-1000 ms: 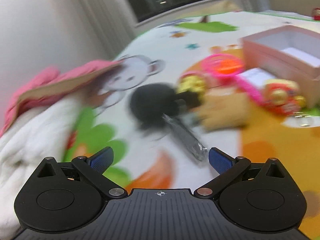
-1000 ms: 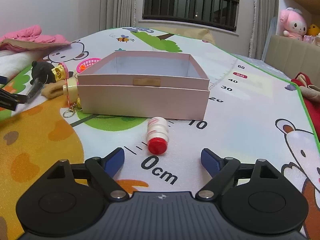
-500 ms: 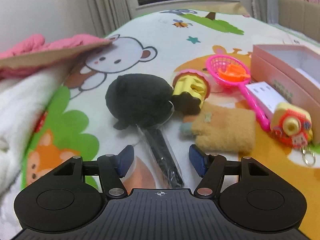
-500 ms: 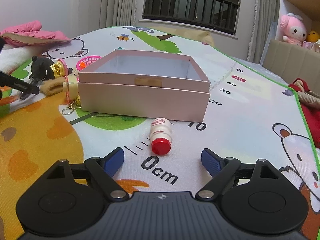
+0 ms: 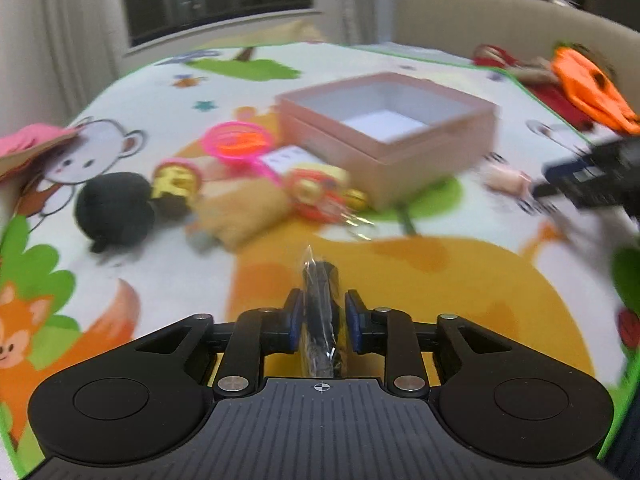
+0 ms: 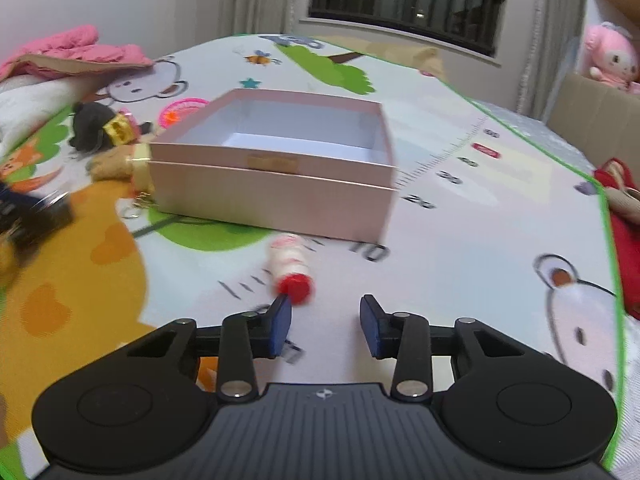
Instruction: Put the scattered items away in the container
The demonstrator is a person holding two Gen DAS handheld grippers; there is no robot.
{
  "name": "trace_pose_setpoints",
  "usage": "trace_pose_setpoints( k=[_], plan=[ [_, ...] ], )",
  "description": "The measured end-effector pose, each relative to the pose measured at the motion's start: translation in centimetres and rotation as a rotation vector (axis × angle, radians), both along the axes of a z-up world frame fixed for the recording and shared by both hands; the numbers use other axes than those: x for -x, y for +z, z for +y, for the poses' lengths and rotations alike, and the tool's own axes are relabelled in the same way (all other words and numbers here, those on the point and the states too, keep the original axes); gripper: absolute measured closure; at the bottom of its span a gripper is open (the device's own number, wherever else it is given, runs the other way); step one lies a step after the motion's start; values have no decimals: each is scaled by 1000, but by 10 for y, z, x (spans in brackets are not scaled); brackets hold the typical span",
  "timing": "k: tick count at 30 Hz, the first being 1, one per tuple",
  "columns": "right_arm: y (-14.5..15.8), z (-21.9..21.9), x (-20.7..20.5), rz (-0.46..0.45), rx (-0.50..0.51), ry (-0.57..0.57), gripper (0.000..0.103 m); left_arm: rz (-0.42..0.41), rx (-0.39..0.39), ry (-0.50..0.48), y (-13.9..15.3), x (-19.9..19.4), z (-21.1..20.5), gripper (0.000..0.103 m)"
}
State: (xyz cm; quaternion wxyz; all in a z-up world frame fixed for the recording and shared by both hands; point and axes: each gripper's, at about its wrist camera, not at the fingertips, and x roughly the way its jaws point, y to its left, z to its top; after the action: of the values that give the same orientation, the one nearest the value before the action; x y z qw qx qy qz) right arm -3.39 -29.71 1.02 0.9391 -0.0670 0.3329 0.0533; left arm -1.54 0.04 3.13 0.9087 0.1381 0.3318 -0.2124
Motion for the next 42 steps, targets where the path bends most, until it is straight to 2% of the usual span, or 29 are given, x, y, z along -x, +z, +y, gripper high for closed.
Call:
trace_pose_setpoints(
  k=[1,3,5,7,8,11,13,16,18,20,23,25,28,29,30,32,34,36,39,42],
  plan=[
    [1,-1,1,1,-12,-4,66,-4,-20,-1,-3,3,0,71],
    [0,4,4,-3,-26,8,66,-10,-64,35,-8,0,5,54],
    [-2,13,4,-11,-23,26,65,-18,-79,81,-8,-6,17,44],
    [-4,24,0,-33,-1,31,65,-38,-112,128,-5,-10,29,40],
    [-5,28,-4,-36,8,33,65,-56,-139,149,-3,-10,35,35],
    [-7,37,-19,-9,-6,47,67,-101,-209,201,-1,-12,50,26],
    [-5,48,-21,-1,-11,91,80,-74,-164,220,2,-13,64,25],
    [0,70,-11,2,-24,211,81,-2,-14,197,7,-14,77,19],
    [1,85,-2,8,-21,289,81,-6,-25,184,3,-16,70,15],
    [2,95,7,11,3,338,81,-23,-86,197,-3,-22,59,15],
    [1,94,17,-3,66,353,80,1,-39,189,-6,-32,54,19],
    [-2,84,16,-17,134,292,75,13,-7,155,-6,-32,47,28],
    [-6,67,10,-84,298,102,70,15,23,39,-2,-21,31,29],
    [-4,64,9,-101,311,65,69,18,36,-11,-1,-16,25,28],
    [1,60,9,-104,280,42,64,18,43,-57,0,-10,21,28],
    [13,56,15,-105,135,35,58,7,27,-127,0,2,12,26],
    [21,62,23,-103,19,88,51,-12,-14,-141,-1,10,9,20],
    [21,75,25,-82,-33,164,48,-21,-45,-125,-2,15,13,16],
    [9,96,19,-44,22,233,48,-21,-63,-72,-1,17,28,11],
    [-3,101,11,-63,190,174,47,-22,-36,-9,5,21,45,9]
  ],
)
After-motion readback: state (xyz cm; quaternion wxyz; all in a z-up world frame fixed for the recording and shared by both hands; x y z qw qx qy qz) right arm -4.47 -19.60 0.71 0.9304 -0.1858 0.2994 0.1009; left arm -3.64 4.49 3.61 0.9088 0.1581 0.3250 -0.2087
